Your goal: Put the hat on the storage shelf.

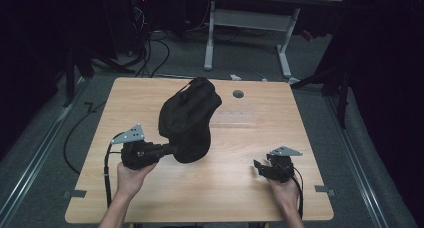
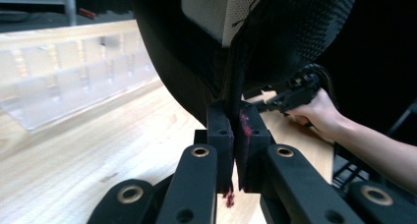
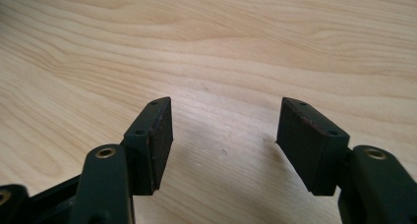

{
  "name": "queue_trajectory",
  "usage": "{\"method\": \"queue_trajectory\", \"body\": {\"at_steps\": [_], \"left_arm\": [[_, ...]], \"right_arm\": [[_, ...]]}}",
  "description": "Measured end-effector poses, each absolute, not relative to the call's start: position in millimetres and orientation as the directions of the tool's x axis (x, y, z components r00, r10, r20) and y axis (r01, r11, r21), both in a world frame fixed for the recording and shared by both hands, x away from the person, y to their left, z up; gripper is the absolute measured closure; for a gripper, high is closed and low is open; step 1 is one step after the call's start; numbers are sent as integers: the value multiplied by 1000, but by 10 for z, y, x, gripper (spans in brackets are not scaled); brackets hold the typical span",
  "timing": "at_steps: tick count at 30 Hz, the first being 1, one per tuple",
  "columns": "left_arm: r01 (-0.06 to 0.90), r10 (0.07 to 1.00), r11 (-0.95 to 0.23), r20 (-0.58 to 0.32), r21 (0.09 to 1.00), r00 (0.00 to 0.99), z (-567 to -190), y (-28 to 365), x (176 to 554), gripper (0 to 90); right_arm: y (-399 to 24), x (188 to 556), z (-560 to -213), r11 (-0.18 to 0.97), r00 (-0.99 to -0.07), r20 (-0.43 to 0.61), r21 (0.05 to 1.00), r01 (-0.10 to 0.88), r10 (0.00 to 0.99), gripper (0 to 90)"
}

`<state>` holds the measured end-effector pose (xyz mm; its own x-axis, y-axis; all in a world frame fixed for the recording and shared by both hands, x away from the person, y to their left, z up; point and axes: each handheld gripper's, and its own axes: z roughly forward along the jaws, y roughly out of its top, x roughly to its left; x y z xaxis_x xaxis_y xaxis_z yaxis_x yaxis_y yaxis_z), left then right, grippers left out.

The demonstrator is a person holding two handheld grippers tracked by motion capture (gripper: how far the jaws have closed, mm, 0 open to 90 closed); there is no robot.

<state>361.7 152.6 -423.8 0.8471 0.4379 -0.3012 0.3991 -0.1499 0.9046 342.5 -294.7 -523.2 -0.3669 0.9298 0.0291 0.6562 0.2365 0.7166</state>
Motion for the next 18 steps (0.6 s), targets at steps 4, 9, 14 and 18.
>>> {"method": "queue_trajectory", "body": {"at_steps": [4,9,14,18], "left_arm": [[396,473,-133,-293,909,831,-4212,1563,3651,868],[391,509,-113,-285,914,813,-4170,1604,3698,868],[379,532,-107,-269,919,803,-4117,1632,3738,868],[371,565,-89,-260,925,783,-4063,1671,3794,868]], "right_arm": [[-2932,3418,-5285,260,-359,-11,710,654,933,356],[-2931,3407,-5308,251,-347,-17,724,642,938,344],[-2930,3406,-5308,249,-346,-16,724,643,938,344],[-2930,3406,-5308,249,-346,-16,724,643,938,344]]}}
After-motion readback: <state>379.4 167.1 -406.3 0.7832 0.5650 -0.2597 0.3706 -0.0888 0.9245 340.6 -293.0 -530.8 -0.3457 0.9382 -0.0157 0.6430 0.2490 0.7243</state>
